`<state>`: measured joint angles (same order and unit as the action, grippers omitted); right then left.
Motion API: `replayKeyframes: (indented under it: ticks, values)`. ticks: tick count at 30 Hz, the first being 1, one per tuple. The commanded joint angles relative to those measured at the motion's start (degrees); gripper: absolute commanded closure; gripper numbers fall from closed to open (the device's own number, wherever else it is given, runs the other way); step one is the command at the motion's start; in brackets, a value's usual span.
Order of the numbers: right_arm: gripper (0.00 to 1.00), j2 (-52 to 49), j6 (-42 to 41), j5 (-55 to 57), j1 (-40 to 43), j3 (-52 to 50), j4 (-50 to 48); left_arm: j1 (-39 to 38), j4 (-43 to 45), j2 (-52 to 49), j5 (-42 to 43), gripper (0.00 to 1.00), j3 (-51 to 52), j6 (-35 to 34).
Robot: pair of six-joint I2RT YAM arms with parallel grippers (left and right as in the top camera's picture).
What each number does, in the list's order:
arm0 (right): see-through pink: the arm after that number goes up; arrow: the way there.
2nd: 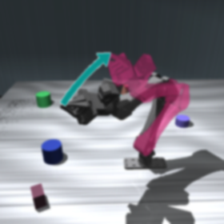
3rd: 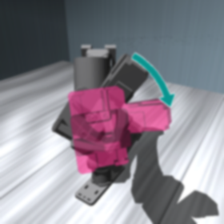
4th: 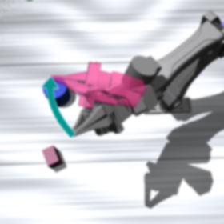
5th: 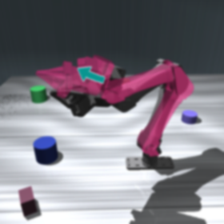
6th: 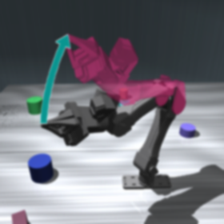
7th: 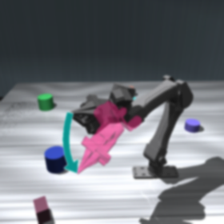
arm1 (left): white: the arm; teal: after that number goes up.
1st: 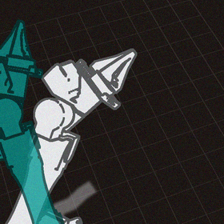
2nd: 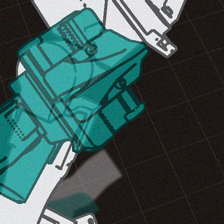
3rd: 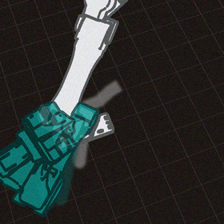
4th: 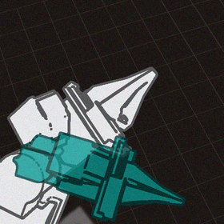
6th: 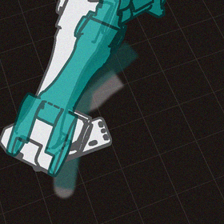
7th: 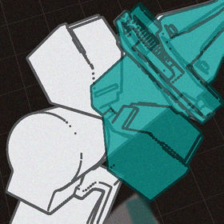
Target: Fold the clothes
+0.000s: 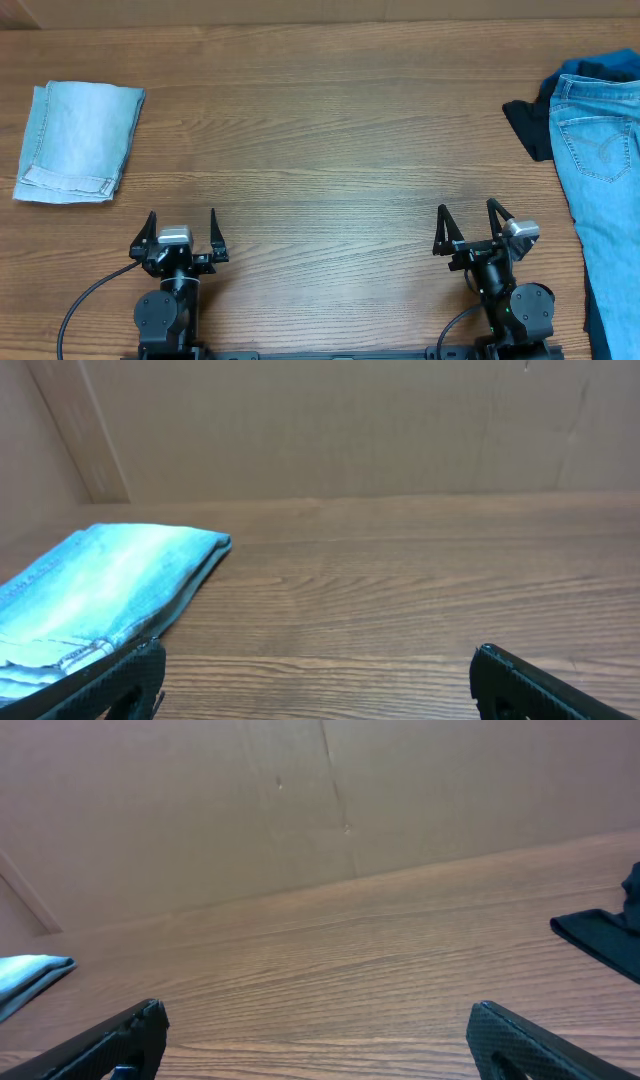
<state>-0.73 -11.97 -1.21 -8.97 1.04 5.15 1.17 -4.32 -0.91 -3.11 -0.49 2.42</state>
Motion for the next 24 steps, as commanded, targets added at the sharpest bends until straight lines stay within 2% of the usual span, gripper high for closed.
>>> replayKeyframes:
  ticks: [1,6,12,24]
  values:
    - [0.00,0.5,0.0,0.3,0.4,-0.6,-0.4,0.3,0.2,0.7,-0.2,0.00,0.2,3.4]
    - [0.00,0.5,0.0,0.3,0.4,-0.6,-0.4,0.3,0.2,0.7,0.0,0.00,0.2,3.1]
    - [0.00,0.5,0.0,0.3,0.4,-0.6,-0.4,0.3,0.3,0.7,0.0,0.00,0.2,-1.2]
    - [0.00,0.5,0.0,0.3,0.4,-0.6,-0.3,0.3,0.2,0.7,0.0,0.00,0.2,-1.3]
